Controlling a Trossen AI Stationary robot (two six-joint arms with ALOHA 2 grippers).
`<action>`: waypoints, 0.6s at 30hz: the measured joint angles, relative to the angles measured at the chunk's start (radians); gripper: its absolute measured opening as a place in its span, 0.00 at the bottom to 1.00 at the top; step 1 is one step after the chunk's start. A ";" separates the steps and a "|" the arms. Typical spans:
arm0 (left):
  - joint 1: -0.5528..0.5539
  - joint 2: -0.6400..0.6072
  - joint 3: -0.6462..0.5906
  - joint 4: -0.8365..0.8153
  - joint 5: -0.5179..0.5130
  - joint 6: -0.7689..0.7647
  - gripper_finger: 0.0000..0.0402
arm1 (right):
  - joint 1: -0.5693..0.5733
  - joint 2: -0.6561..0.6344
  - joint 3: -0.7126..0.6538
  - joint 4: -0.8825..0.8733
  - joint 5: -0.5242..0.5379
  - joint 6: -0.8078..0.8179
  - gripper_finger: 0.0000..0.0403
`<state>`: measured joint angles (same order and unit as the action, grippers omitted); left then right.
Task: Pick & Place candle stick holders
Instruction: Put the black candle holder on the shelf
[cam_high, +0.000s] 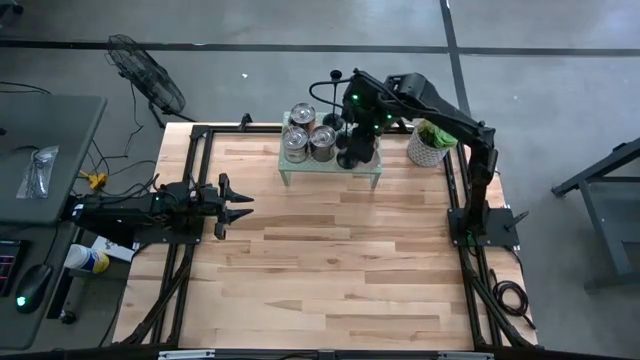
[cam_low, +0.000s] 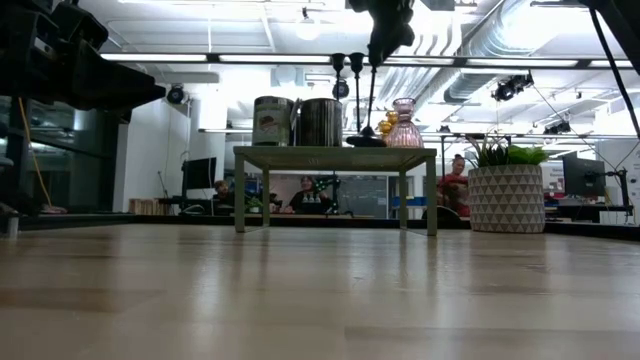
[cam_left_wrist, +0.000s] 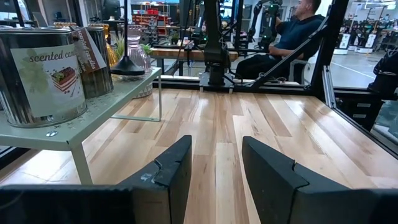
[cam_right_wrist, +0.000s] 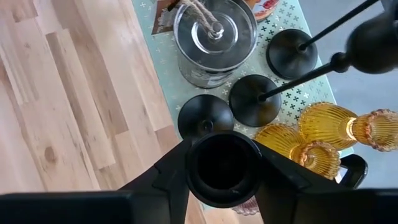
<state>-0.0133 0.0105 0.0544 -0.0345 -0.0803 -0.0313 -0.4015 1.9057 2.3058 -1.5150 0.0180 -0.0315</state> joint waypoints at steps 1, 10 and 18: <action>0.000 0.000 0.000 0.000 0.000 0.000 0.34 | 0.000 0.000 0.000 0.000 0.001 0.000 0.35; 0.000 0.000 0.000 0.000 0.000 0.000 0.34 | -0.001 0.000 0.000 0.000 0.001 -0.042 0.33; 0.000 0.000 0.000 0.000 0.000 0.000 0.34 | -0.001 0.000 0.000 0.000 0.001 -0.053 0.35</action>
<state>-0.0135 0.0105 0.0544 -0.0345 -0.0799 -0.0312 -0.4023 1.9057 2.3057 -1.5150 0.0192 -0.0840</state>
